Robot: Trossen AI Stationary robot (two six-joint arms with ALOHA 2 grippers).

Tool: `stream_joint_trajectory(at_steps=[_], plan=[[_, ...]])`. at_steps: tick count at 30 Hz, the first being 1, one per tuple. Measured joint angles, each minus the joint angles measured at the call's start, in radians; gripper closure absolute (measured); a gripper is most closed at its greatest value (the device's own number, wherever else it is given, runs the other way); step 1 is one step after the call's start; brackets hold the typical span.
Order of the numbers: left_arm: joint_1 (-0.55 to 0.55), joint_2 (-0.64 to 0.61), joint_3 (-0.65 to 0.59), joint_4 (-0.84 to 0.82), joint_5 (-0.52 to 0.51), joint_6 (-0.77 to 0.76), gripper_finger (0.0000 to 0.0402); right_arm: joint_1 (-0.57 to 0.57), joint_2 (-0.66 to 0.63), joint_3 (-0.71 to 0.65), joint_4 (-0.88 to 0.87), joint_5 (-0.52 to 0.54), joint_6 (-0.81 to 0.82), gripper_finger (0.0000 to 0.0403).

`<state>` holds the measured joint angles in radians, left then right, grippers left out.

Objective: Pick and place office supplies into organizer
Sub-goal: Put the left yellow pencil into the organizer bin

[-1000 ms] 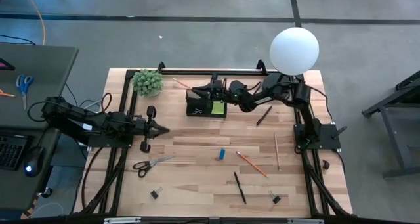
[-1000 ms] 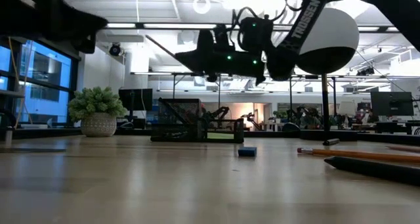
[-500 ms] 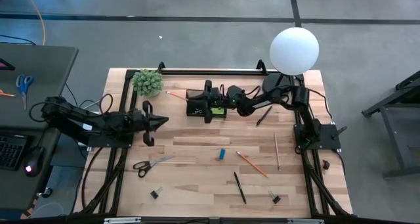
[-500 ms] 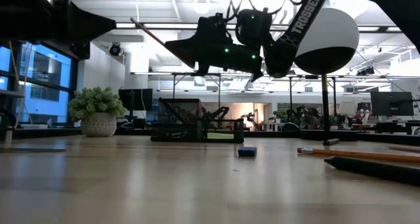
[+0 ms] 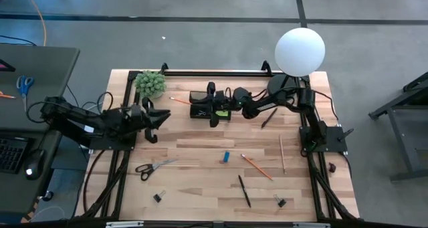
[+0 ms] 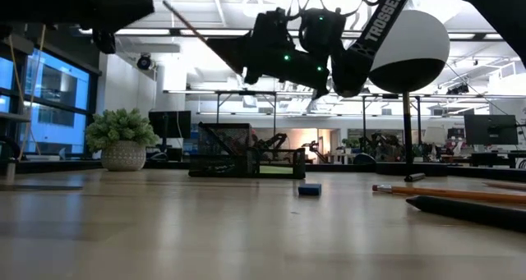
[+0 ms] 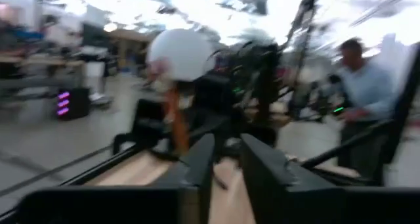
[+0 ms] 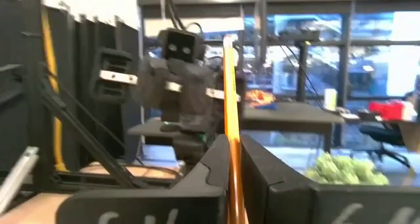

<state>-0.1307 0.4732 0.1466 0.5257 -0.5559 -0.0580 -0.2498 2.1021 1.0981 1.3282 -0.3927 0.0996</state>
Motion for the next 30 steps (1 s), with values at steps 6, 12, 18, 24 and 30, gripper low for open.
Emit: stream_joint_trajectory(at_steps=[6, 12, 18, 24, 30], plan=[[0.0, 0.179, 0.095, 0.059, -0.078, 0.024, 0.024, 0.001, 0.0, -0.001, 0.026, -0.035, 0.012, 0.0395], [0.0, 0.35, 0.211, 0.077, -0.191, 0.055, 0.0199, 0.002, 0.0, -0.001, 0.032, -0.036, -0.012, 0.0395], [0.0, 0.475, 0.292, 0.076, -0.288, 0.08, 0.0204, 0.002, 0.0, -0.001, 0.049, -0.081, -0.024, 0.0398], [0.0, 0.521, 0.308, 0.078, -0.361, 0.08, 0.0228, 0.002, 0.0, -0.001, 0.079, -0.094, -0.031, 0.0396], [0.0, 0.522, 0.308, 0.093, -0.376, 0.09, 0.0278, 0.0, 0.0, -0.001, 0.049, -0.091, -0.048, 0.0398]])
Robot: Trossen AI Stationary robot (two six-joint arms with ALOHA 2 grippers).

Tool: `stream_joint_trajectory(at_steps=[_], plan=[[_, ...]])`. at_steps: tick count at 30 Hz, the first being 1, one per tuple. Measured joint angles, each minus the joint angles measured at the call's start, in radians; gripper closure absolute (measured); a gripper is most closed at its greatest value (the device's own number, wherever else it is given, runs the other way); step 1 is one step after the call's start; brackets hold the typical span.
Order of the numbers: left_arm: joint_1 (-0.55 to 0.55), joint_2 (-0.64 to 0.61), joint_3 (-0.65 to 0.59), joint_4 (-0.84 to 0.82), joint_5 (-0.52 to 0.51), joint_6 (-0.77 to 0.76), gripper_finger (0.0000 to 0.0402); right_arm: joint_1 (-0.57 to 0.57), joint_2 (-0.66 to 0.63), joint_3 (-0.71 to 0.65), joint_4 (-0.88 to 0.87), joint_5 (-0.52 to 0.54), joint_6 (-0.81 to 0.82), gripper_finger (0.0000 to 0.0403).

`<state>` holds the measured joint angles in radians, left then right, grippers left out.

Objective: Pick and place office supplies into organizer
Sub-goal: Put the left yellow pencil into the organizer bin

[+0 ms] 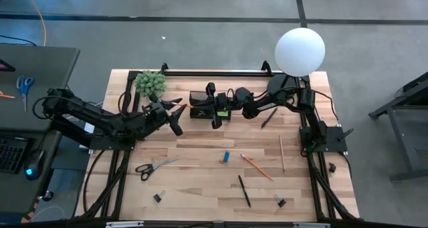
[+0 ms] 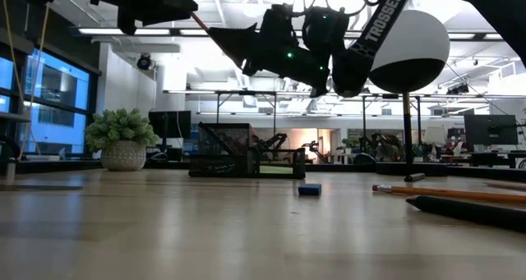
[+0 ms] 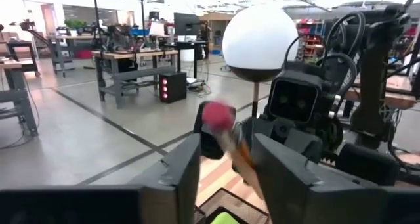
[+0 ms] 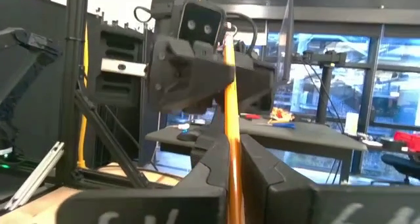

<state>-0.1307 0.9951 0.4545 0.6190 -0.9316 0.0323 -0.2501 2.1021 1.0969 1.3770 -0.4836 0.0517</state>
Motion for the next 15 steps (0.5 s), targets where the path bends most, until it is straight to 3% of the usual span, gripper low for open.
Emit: stream_joint_trajectory(at_steps=[7, 15], plan=[[-0.001, 0.0, 0.0, 0.03, 0.069, 0.03, 0.0386, 0.0, 0.0, 0.002, -0.047, -0.021, -0.016, 0.0394], [0.002, -0.001, 0.0, 0.007, 0.035, 0.07, 0.0396, -0.004, 0.0, 0.002, -0.053, -0.025, -0.03, 0.04]])
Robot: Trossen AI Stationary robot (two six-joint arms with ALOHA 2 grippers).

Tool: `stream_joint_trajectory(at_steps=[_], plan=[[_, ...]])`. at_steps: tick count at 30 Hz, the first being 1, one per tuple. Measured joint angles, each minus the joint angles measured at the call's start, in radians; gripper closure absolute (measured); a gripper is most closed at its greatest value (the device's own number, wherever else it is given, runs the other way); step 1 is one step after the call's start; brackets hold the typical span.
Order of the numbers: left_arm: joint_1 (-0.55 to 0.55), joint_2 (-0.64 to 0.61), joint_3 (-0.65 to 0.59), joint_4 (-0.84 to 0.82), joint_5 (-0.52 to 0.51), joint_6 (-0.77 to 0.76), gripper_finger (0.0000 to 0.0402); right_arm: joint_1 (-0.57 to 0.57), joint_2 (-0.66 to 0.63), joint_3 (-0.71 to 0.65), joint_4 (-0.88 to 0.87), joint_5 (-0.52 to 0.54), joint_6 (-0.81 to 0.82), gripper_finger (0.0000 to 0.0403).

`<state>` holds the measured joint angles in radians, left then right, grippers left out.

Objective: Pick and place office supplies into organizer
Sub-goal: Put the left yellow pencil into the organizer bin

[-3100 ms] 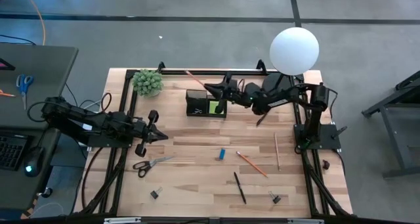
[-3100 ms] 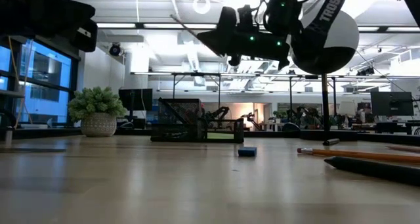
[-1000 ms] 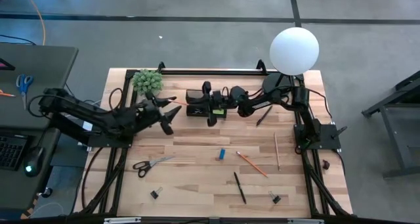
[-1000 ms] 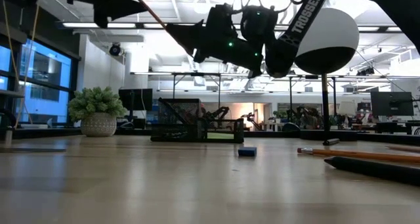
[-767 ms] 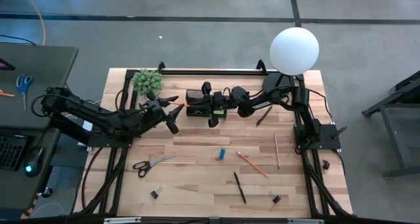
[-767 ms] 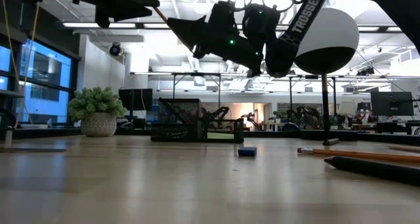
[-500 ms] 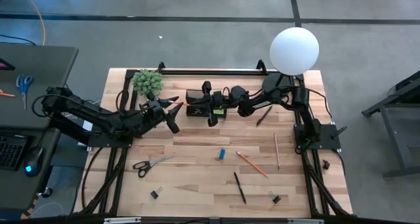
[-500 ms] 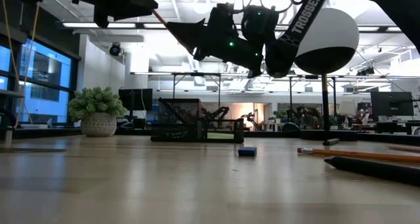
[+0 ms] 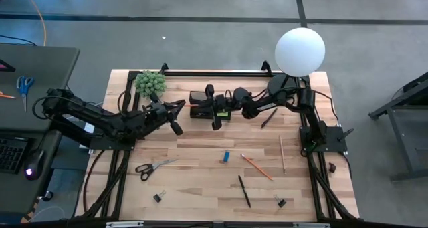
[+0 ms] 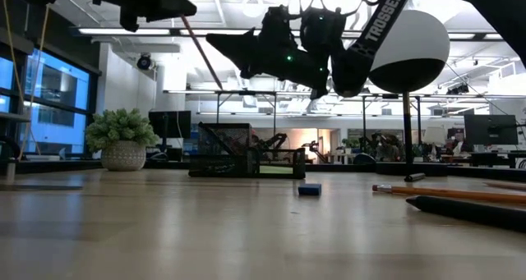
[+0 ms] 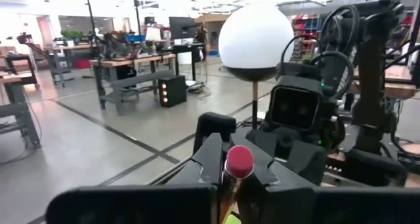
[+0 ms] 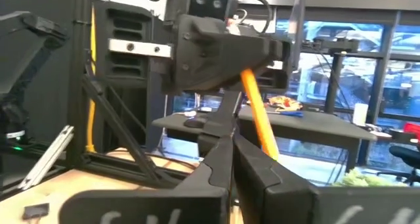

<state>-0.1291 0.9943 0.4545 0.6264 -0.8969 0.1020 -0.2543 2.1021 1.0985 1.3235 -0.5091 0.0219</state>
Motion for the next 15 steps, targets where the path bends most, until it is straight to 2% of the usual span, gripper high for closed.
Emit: stream_joint_trajectory(at_steps=[4, 8, 12, 15], plan=[[0.039, 0.0, 0.0, 0.003, 0.013, 0.0, 0.0395, -0.001, 0.0, 0.0, -0.041, -0.016, 0.004, 0.0401], [0.13, 0.0, 0.003, -0.005, 0.116, -0.005, 0.0397, -0.001, 0.0, 0.0, -0.136, -0.065, 0.004, 0.0397], [0.225, 0.0, 0.03, -0.096, 0.213, -0.009, 0.0398, 0.0, 0.0, -0.001, -0.24, -0.131, -0.016, 0.0388], [0.281, 0.0, 0.067, -0.201, 0.261, -0.009, 0.0399, 0.0, 0.0, -0.002, -0.257, -0.138, -0.027, 0.0384]])
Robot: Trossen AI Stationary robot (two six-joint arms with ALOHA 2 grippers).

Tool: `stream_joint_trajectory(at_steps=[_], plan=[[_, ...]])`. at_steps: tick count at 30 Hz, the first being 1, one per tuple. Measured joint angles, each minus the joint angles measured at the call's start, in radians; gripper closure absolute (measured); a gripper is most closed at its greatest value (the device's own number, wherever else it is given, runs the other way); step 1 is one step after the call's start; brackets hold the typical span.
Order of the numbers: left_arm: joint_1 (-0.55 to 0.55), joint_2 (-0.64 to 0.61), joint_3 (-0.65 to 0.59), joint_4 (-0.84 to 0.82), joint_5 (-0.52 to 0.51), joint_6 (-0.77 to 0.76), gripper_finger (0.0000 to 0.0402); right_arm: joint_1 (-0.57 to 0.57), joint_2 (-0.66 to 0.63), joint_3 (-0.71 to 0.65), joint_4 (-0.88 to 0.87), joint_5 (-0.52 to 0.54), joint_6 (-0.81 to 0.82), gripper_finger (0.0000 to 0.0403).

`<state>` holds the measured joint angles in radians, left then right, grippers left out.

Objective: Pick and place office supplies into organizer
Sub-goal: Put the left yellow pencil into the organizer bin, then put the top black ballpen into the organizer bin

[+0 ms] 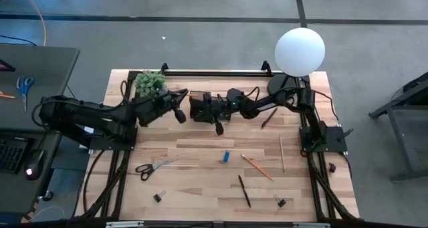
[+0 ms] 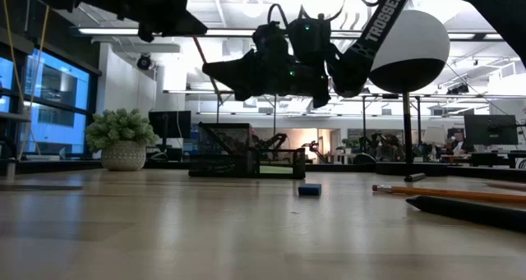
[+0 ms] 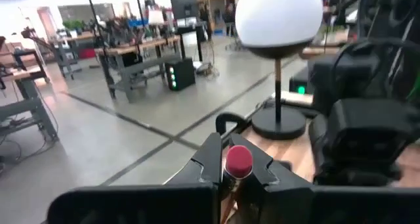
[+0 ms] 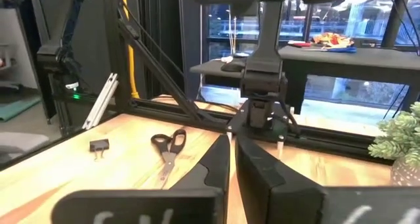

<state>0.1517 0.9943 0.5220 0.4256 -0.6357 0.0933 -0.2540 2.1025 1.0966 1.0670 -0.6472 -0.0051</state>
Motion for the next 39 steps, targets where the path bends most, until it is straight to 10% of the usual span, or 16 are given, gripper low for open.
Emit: stream_joint_trajectory(at_steps=[21, 35, 39], plan=[[0.276, 0.189, 0.068, -0.189, 0.36, -0.05, 0.0395, 0.13, -0.095, 0.001, -0.369, 0.233, -0.134, 0.0402], [0.273, 0.199, 0.068, -0.2, 0.36, -0.078, 0.025, 0.15, -0.111, 0.0, -0.43, 0.328, -0.078, 0.0402], [0.272, 0.158, 0.068, -0.219, 0.41, -0.079, 0.0229, 0.157, -0.187, 0.002, -0.602, 0.492, -0.111, 0.0402]])
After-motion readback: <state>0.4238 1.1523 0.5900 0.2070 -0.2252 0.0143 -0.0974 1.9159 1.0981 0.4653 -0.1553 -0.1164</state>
